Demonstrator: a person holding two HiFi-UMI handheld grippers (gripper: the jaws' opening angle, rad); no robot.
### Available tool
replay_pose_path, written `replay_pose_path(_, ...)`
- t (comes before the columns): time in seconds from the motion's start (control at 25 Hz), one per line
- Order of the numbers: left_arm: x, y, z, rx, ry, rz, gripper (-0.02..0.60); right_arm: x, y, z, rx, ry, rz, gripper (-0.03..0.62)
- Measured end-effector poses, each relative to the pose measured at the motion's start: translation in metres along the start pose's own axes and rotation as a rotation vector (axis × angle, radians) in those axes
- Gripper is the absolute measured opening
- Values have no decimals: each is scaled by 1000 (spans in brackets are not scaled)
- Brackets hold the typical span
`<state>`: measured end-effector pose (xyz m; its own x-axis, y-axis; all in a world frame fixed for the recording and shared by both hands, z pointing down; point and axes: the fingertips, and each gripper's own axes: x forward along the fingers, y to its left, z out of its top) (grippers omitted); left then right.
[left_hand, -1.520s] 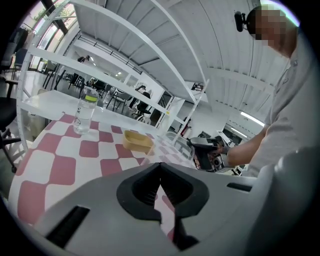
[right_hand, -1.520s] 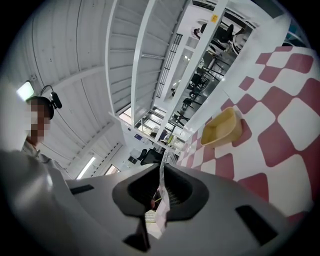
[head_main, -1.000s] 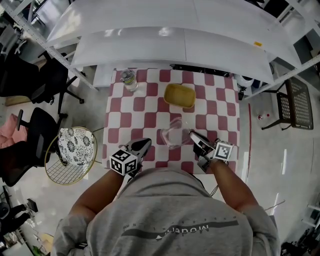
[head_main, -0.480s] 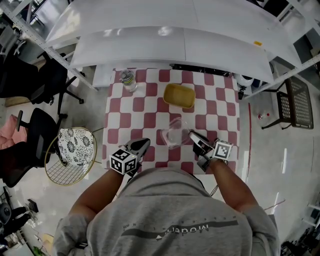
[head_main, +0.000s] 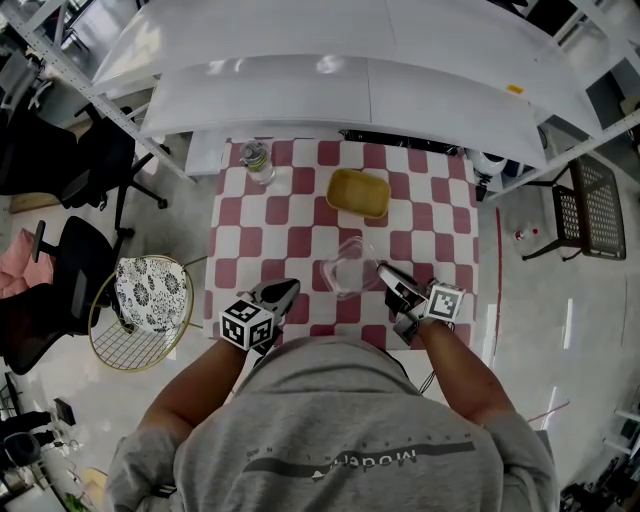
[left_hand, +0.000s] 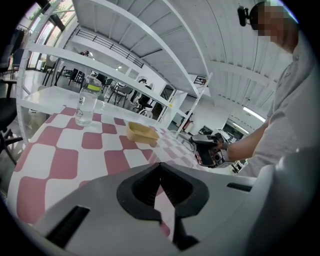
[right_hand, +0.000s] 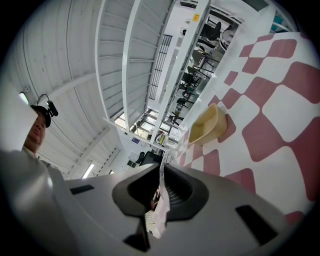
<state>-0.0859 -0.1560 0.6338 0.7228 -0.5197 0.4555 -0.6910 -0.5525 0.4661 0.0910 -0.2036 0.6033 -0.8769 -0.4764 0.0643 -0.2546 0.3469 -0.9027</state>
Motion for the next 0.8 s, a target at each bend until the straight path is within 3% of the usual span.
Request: replay_pose_path(0.8, -2, -2, 1, 0, -15, -1, 12, -1, -2, -1, -1, 5, -5, 41)
